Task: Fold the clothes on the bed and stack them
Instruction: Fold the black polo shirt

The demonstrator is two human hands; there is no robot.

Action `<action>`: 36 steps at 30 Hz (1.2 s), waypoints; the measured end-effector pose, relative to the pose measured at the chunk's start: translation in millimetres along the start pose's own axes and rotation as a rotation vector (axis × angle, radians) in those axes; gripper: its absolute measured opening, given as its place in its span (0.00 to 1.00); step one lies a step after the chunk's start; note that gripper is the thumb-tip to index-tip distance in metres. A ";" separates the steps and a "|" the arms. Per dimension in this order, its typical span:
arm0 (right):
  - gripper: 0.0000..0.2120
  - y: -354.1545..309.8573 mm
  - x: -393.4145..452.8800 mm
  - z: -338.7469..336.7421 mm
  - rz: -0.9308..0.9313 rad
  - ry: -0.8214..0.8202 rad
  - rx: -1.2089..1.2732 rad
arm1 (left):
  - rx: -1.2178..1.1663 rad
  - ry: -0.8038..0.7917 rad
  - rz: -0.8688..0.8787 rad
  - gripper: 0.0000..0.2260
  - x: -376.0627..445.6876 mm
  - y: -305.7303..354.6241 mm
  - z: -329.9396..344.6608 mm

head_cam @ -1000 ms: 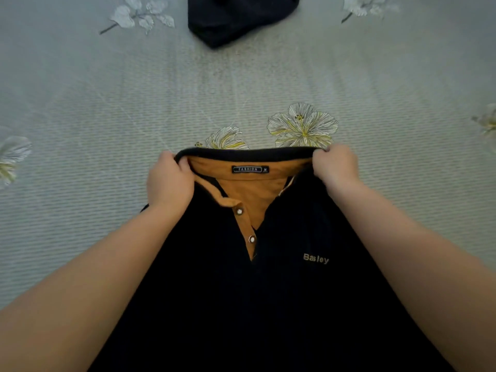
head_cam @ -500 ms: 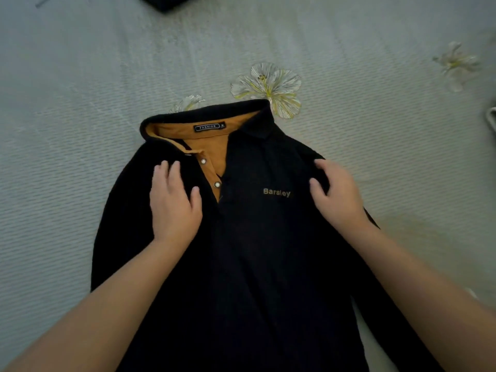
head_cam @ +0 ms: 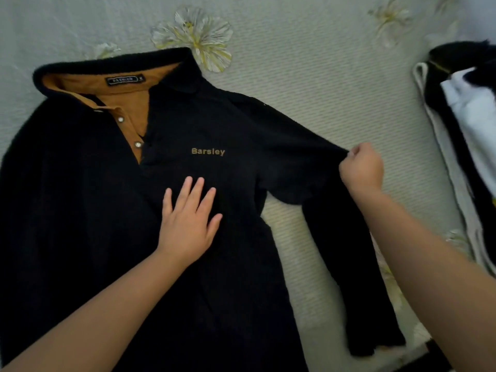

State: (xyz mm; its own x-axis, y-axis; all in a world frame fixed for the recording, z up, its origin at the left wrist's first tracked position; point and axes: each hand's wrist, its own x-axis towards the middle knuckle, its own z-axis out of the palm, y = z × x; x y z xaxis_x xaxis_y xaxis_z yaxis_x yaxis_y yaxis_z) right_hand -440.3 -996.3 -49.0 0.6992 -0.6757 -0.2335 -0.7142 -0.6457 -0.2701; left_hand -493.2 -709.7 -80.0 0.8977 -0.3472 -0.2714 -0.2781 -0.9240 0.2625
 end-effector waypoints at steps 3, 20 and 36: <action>0.09 -14.9 34.7 -7.8 0.057 0.041 0.149 | 0.036 -0.026 0.013 0.25 19.4 11.7 -0.2; 0.22 54.8 12.7 7.9 -0.142 -0.040 0.000 | 0.076 0.021 -0.010 0.28 58.7 42.2 24.1; 0.14 -154.6 -134.6 -12.7 -0.470 -0.580 0.846 | -0.296 0.346 -0.510 0.17 -73.2 -103.7 -53.2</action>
State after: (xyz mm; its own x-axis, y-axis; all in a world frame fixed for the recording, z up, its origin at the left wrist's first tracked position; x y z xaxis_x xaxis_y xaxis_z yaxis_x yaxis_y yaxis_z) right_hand -424.3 -810.1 36.1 0.9595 -0.0193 -0.2811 -0.2793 -0.1949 -0.9402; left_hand -511.9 -579.9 -38.0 0.9628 0.2371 -0.1297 0.2701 -0.8585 0.4360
